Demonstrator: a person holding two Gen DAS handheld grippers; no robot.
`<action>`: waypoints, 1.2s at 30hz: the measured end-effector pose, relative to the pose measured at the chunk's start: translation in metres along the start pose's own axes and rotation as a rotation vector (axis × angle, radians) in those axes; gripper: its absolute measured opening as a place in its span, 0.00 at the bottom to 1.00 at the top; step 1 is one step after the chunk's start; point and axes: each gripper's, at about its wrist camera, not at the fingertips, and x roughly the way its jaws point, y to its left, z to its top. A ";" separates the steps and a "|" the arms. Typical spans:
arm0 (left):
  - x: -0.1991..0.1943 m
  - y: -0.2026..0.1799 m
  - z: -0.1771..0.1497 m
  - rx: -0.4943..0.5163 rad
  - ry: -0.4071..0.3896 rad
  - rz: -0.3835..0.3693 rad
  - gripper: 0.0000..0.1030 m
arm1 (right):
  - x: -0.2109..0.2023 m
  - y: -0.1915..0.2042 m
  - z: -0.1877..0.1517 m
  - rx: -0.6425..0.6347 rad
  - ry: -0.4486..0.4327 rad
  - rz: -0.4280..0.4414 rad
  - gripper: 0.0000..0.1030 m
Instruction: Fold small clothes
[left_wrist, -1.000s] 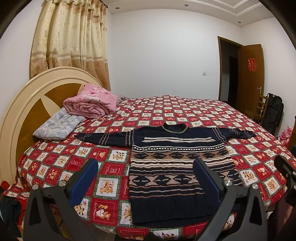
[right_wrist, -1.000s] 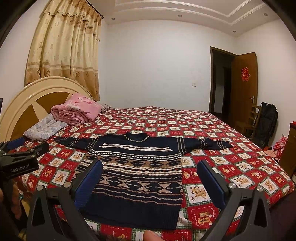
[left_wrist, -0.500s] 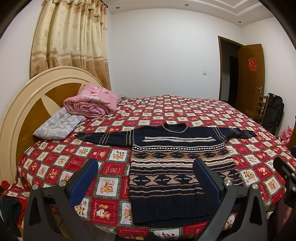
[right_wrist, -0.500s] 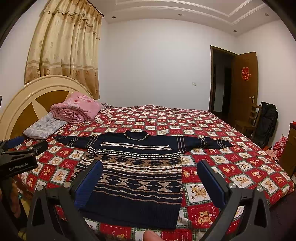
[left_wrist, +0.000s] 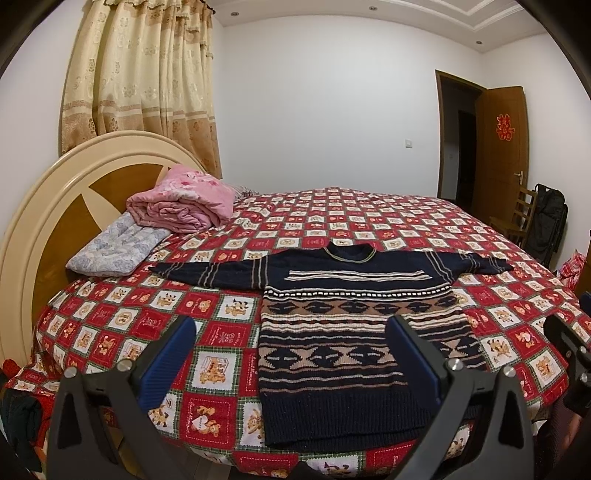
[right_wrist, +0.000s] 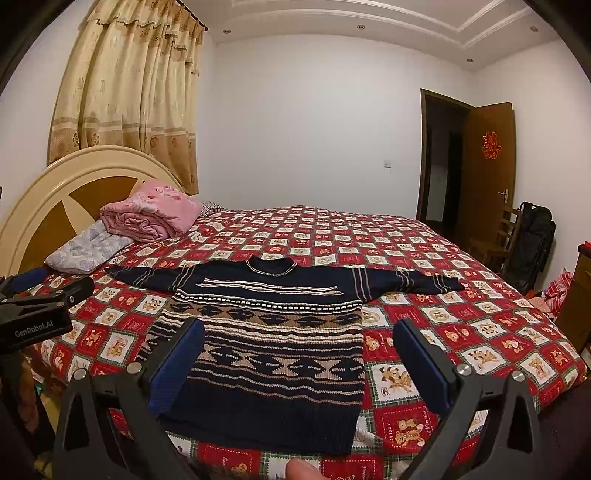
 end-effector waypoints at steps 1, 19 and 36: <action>0.000 0.001 -0.001 -0.001 0.001 0.000 1.00 | 0.000 0.000 0.000 0.000 0.000 0.000 0.99; 0.040 -0.005 -0.015 0.036 0.057 0.008 1.00 | 0.037 -0.002 -0.012 -0.009 0.065 -0.021 0.99; 0.166 -0.023 -0.022 0.123 0.221 0.027 1.00 | 0.192 -0.047 -0.025 0.059 0.314 -0.120 0.99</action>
